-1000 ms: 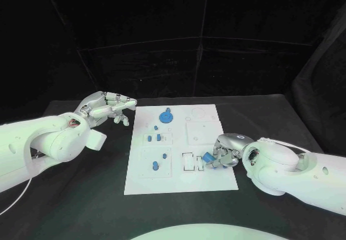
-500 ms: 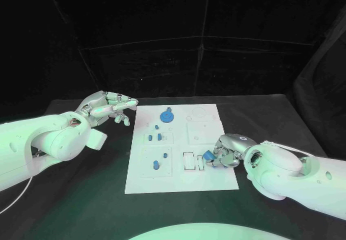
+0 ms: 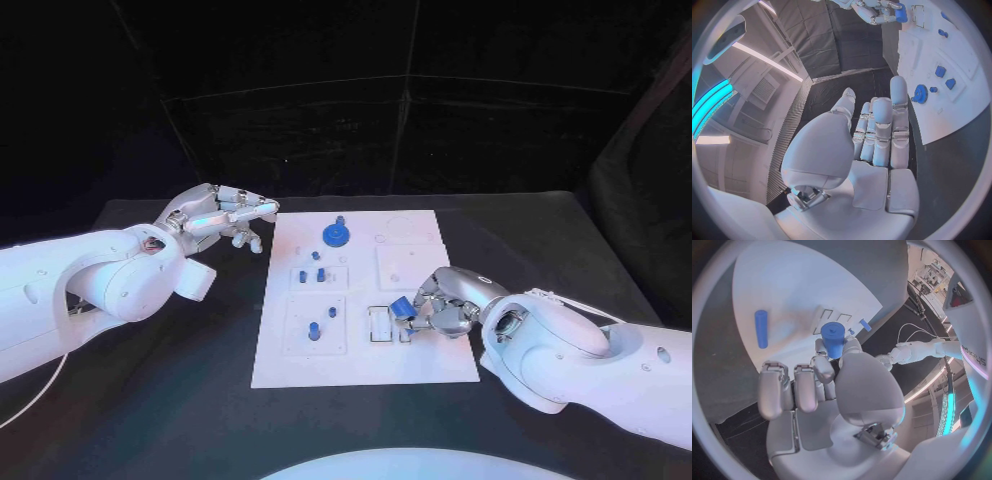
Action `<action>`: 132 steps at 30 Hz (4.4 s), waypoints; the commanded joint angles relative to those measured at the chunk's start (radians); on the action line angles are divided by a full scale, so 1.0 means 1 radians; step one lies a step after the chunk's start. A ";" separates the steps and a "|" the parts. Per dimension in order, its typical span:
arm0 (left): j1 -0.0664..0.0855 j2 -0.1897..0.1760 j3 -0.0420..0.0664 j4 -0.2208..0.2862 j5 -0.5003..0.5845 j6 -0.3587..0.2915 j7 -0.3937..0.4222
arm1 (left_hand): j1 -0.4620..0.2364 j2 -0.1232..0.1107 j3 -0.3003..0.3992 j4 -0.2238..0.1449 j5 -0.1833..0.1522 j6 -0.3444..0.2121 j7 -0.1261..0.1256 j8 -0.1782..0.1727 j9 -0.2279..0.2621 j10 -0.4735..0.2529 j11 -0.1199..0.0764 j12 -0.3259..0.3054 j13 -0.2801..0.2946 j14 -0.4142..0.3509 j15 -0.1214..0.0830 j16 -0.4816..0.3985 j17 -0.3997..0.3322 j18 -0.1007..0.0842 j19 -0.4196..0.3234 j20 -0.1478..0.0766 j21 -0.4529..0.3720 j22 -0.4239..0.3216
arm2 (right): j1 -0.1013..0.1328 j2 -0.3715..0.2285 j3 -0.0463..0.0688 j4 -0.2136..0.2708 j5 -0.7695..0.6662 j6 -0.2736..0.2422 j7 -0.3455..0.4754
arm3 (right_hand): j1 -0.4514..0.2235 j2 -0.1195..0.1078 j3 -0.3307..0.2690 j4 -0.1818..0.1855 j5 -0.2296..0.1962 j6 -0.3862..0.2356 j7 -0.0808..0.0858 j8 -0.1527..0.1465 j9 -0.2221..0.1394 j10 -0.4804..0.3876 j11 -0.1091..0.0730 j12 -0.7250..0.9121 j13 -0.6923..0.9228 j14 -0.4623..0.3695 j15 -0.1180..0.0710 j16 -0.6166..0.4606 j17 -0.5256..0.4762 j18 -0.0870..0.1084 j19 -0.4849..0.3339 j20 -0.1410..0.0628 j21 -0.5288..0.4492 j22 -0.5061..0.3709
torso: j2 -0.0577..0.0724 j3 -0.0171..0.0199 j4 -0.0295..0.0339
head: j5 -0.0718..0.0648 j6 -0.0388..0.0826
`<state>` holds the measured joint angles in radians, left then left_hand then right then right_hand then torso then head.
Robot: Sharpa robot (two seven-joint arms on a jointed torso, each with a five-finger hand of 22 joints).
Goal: Assemble the parts on the task board
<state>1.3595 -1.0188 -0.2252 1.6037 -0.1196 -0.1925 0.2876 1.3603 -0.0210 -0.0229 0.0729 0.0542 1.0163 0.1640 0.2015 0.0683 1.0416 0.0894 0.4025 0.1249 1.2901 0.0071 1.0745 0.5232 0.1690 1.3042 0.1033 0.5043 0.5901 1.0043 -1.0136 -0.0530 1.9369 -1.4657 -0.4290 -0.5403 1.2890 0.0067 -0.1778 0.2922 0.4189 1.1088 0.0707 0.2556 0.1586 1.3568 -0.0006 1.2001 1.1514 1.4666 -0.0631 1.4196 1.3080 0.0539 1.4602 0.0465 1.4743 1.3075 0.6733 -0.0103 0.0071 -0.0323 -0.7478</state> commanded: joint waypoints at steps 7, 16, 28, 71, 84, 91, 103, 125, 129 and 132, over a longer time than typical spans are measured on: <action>0.001 0.002 0.001 0.004 0.005 0.019 -0.003 | 0.002 0.011 0.003 -0.004 0.001 -0.009 -0.001 0.007 -0.001 -0.008 0.002 -0.001 -0.001 -0.005 0.000 -0.006 0.000 0.012 -0.007 0.002 -0.006 -0.002 | 0.002 0.065 0.001 -0.035 0.081 0.060 -0.006 | -0.051 0.009 -0.041 -0.002 -0.030 0.017 -0.005 0.007 0.049 0.012 -0.008 -0.006 0.000 0.058 -0.009 0.002 0.006 -0.016 0.007 -0.003 0.004 0.124 | 0.002 -0.0017 -0.0006 | 0.003 0.002; 0.001 0.002 0.001 0.006 0.005 0.021 -0.004 | 0.002 0.011 0.003 -0.004 0.001 -0.009 -0.001 0.007 -0.001 -0.008 0.002 -0.001 -0.001 -0.005 0.000 -0.006 0.000 0.012 -0.007 0.002 -0.006 -0.002 | 0.002 0.095 0.001 -0.062 0.015 0.048 -0.037 | -0.086 0.014 -0.066 -0.001 -0.049 0.022 -0.009 0.008 0.062 0.016 -0.012 -0.013 0.000 0.057 -0.012 -0.001 0.003 -0.016 0.006 -0.006 0.003 0.123 | 0.003 -0.0004 -0.0009 | 0.009 0.001; 0.001 0.001 0.001 0.007 0.005 0.022 -0.005 | 0.002 0.011 0.003 -0.004 0.001 -0.009 -0.001 0.007 -0.001 -0.008 0.002 -0.001 -0.001 -0.005 0.000 -0.006 0.000 0.012 -0.007 0.002 -0.006 -0.002 | 0.002 0.109 0.001 -0.076 -0.086 0.058 -0.048 | -0.217 -0.106 -0.034 0.003 -0.254 0.002 -0.001 -0.001 0.095 -0.007 -0.006 -0.062 -0.025 0.048 -0.006 -0.034 -0.040 -0.008 -0.017 -0.001 -0.019 0.095 | 0.002 -0.0001 -0.0010 | 0.010 -0.002; 0.001 -0.002 0.001 0.001 0.005 0.025 -0.007 | 0.004 0.013 0.006 -0.005 0.001 -0.010 0.000 0.007 -0.001 -0.009 0.003 -0.002 -0.002 -0.006 0.001 -0.005 0.000 0.012 -0.007 0.003 -0.006 -0.002 | 0.002 0.036 0.001 -0.022 -0.075 0.012 0.053 | -0.041 -0.062 0.009 -0.055 -0.211 -0.019 0.005 -0.024 0.132 -0.006 0.000 -0.084 -0.011 0.049 -0.004 -0.040 -0.034 -0.007 -0.021 0.000 -0.027 0.092 | 0.001 -0.0010 -0.0027 | 0.008 -0.006; 0.001 0.000 0.001 0.000 0.005 0.024 0.000 | 0.005 0.015 0.007 -0.007 0.001 -0.011 0.000 0.007 -0.001 -0.010 0.003 -0.002 -0.003 -0.007 0.001 -0.007 -0.003 0.012 -0.008 0.003 -0.006 -0.002 | 0.009 -0.169 0.001 0.012 0.024 0.064 0.113 | 0.023 -0.034 0.001 -0.072 -0.156 -0.057 0.023 -0.064 0.119 -0.024 0.015 -0.106 -0.025 0.048 0.010 -0.046 -0.040 -0.004 -0.028 0.013 -0.036 0.083 | 0.002 -0.0012 -0.0032 | -0.018 0.007; 0.001 0.005 0.000 -0.003 0.005 0.025 -0.001 | 0.005 0.015 0.007 -0.007 0.001 -0.011 0.000 0.007 -0.001 -0.010 0.003 -0.002 -0.003 -0.007 0.001 -0.007 -0.003 0.012 -0.008 0.003 -0.006 -0.002 | 0.010 -0.194 0.001 0.006 -0.102 0.150 0.033 | 0.009 -0.034 -0.018 -0.059 -0.151 -0.028 0.016 -0.054 0.124 -0.026 0.010 -0.115 -0.031 0.047 0.007 -0.050 -0.044 -0.004 -0.028 0.013 -0.036 0.083 | 0.001 -0.0004 -0.0032 | -0.024 0.009; 0.001 0.008 0.000 -0.005 0.005 0.028 -0.006 | 0.005 0.015 0.007 -0.007 0.001 -0.011 0.000 0.007 -0.001 -0.010 0.003 -0.002 -0.003 -0.007 0.001 -0.007 -0.003 0.012 -0.008 0.003 -0.006 -0.002 | 0.009 -0.150 0.000 -0.039 -0.150 0.200 -0.003 | -0.004 -0.034 -0.035 -0.043 -0.155 -0.013 0.010 -0.046 0.134 -0.025 0.005 -0.118 -0.034 0.046 0.003 -0.054 -0.048 -0.003 -0.030 0.009 -0.039 0.081 | 0.002 -0.0006 -0.0009 | -0.024 0.008; -0.001 0.007 0.000 -0.005 0.005 0.033 -0.010 | 0.005 0.017 0.009 -0.007 0.001 -0.011 0.000 0.007 -0.001 -0.010 0.003 -0.003 -0.003 -0.008 0.001 -0.006 -0.003 0.012 -0.008 0.003 -0.007 -0.003 | 0.007 -0.067 0.000 -0.094 -0.256 0.320 -0.021 | 0.033 -0.026 -0.043 -0.049 -0.181 -0.017 0.010 -0.050 0.146 -0.030 0.005 -0.127 -0.037 0.045 0.002 -0.061 -0.054 -0.001 -0.038 0.007 -0.048 0.072 | 0.002 -0.0016 -0.0017 | -0.021 0.003; -0.001 0.006 0.000 -0.005 0.005 0.034 -0.012 | 0.005 0.020 0.011 -0.007 0.001 -0.011 0.000 0.007 -0.001 -0.010 0.003 -0.003 -0.004 -0.008 0.001 -0.006 -0.002 0.012 -0.009 0.003 -0.007 -0.003 | 0.005 -0.043 0.000 -0.104 -0.321 0.366 -0.026 | 0.065 -0.025 -0.044 -0.067 -0.200 -0.018 0.011 -0.051 0.151 -0.033 0.005 -0.131 -0.039 0.044 0.002 -0.065 -0.057 0.000 -0.041 0.007 -0.051 0.068 | 0.001 -0.0004 -0.0022 | -0.021 0.003; -0.001 0.006 0.000 -0.005 0.005 0.035 -0.013 | 0.005 0.022 0.012 -0.007 0.001 -0.011 0.000 0.008 -0.001 -0.010 0.003 -0.003 -0.004 -0.009 0.001 -0.006 -0.002 0.012 -0.009 0.003 -0.007 -0.003 | 0.004 -0.031 0.000 -0.107 -0.352 0.387 -0.027 | 0.101 -0.020 -0.036 -0.089 -0.208 -0.019 0.011 -0.052 0.155 -0.035 0.005 -0.135 -0.041 0.044 0.002 -0.067 -0.058 0.000 -0.042 0.007 -0.054 0.067 | 0.001 -0.0008 -0.0003 | -0.023 0.003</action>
<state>1.3579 -1.0129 -0.2256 1.5974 -0.1183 -0.1705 0.2739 1.3656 -0.0078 -0.0174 0.0673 0.0542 1.0091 0.1640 0.2055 0.0684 1.0380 0.0930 0.4025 0.1216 1.2902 0.0072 1.0746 0.5215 0.1689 1.3014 0.1060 0.5043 0.5889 1.0176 -1.0480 -0.0445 1.8358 -1.7448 -0.1454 -0.5526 1.3823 -0.0126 -0.2140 0.2071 0.2137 1.0994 0.0823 0.2117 0.3203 1.3307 0.0035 1.0713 1.1113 1.4667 -0.0625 1.3559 1.2504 0.0542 1.4269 0.0529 1.4264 1.3079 0.6749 -0.0114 0.0055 -0.0539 -0.7450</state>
